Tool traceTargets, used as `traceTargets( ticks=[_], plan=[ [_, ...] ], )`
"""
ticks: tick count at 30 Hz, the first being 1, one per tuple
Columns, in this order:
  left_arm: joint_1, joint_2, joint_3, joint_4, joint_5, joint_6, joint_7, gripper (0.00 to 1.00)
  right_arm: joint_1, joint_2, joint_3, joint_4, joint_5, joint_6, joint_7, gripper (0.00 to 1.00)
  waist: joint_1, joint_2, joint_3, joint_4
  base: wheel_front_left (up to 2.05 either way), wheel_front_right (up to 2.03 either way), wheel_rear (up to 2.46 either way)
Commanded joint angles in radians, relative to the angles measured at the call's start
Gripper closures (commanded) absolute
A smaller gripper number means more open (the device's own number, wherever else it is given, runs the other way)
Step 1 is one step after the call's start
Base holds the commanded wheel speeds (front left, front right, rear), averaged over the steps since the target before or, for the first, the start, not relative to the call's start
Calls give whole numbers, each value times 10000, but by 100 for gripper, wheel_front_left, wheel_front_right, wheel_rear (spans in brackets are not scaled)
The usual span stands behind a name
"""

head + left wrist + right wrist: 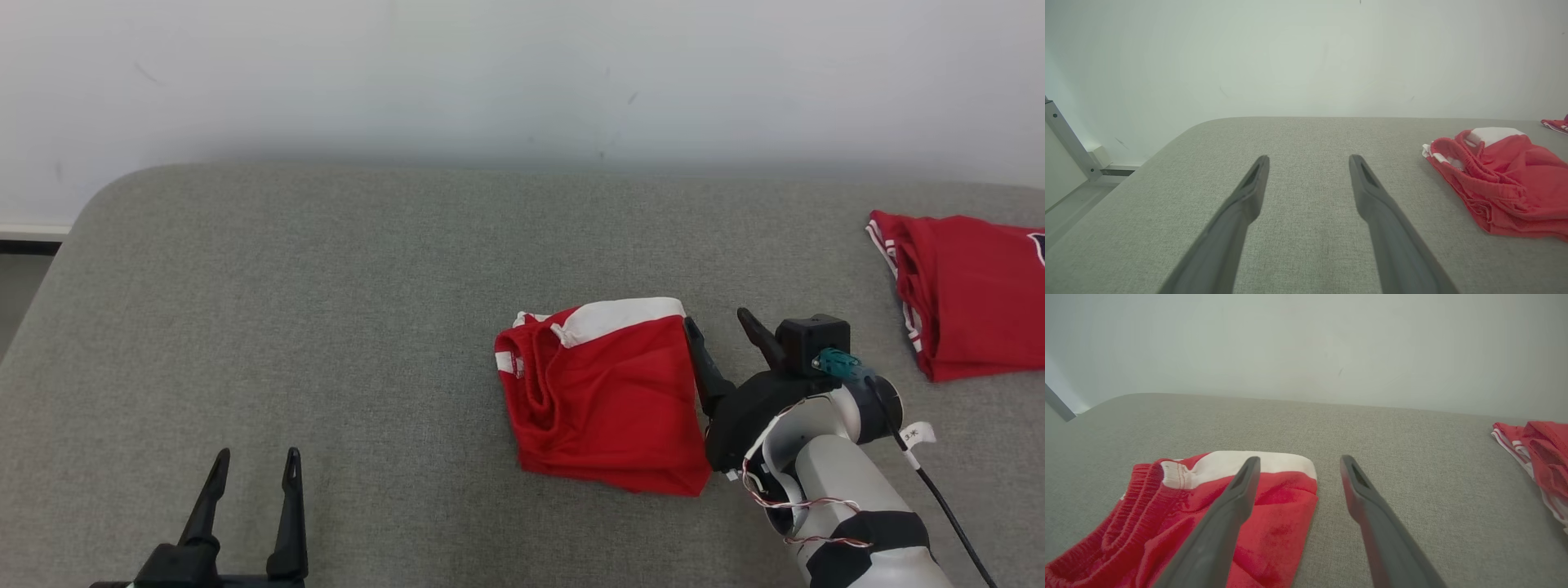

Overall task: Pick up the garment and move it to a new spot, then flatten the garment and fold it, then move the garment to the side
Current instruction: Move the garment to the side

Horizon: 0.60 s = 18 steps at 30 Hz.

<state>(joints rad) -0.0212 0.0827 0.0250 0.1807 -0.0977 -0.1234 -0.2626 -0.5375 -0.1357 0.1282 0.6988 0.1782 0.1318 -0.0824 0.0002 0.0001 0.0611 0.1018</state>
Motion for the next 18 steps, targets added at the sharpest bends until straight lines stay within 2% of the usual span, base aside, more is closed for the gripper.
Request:
traceTargets(
  ticks=[1, 18],
  plan=[
    [-128, -22, -5, 25, -22, -11, -28, 0, -120, 86, -36, 294, -42, -30, 54, 0, -2, -1, 197, 154, 0, 0, 0],
    [-565, -56, 8, 178, -108, -70, -28, 0, -1009, 618, 136, 3622, -194, -30, 110, 0, -2, -1, 692, 244, 0, 0, 0]
  ],
)
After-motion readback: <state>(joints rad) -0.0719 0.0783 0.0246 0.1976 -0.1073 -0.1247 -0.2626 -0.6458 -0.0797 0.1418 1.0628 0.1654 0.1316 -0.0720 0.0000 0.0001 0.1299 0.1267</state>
